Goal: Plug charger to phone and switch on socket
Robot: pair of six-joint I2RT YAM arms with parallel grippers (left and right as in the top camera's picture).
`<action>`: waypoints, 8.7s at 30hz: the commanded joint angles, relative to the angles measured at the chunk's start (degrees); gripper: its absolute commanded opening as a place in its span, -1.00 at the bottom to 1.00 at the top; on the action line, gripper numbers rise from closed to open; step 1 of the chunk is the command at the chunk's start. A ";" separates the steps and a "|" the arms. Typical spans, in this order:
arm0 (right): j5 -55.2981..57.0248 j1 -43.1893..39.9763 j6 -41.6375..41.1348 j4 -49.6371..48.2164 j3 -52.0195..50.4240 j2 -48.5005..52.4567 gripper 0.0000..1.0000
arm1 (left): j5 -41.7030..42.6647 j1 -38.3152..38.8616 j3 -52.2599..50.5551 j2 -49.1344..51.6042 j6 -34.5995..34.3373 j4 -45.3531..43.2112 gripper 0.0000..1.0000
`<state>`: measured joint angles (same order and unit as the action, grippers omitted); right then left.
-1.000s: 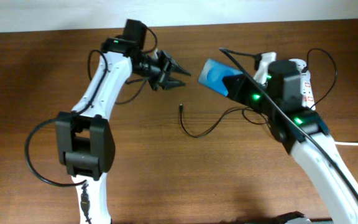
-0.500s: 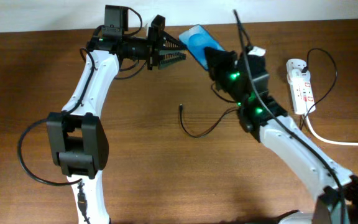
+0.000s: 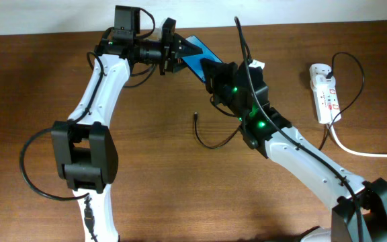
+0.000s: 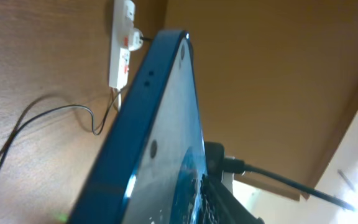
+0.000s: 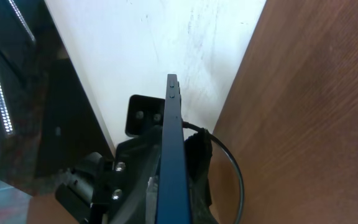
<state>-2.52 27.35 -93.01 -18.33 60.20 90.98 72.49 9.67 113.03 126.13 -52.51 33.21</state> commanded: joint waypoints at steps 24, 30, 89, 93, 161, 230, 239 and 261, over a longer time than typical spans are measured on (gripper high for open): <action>4.76 4.13 -6.91 -0.59 1.11 3.26 -0.09 | -6.36 0.39 0.55 -0.35 -8.11 -8.57 -1.00; 2.49 2.34 4.22 -0.50 1.11 3.23 0.97 | -5.22 -1.75 0.55 -0.35 -4.15 -10.01 -1.00; -21.22 -0.61 51.49 17.84 1.20 27.39 -0.30 | 16.26 -15.26 0.52 -0.35 17.20 3.45 -1.00; -19.58 -0.61 50.64 17.86 1.20 28.79 -0.33 | 16.26 -15.26 0.52 -0.35 17.20 3.45 -1.00; -36.17 -4.61 49.53 29.42 1.20 -11.74 -0.92 | 17.70 -4.68 0.52 -0.35 17.64 3.72 -1.00; -36.17 -7.89 49.62 27.85 1.20 -10.95 -0.92 | 17.66 -0.70 0.52 -0.35 17.64 3.74 -1.00; -36.41 -9.01 49.62 26.01 1.20 -10.01 -0.92 | 17.70 -0.07 0.52 -0.35 17.66 6.34 -1.00; -37.59 -18.18 59.63 41.86 1.20 -10.03 0.48 | -1.31 -4.26 0.26 -0.35 38.23 13.53 -1.00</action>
<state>-40.53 10.81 -36.99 22.39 60.95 80.73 82.32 5.54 113.14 126.13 -21.65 40.12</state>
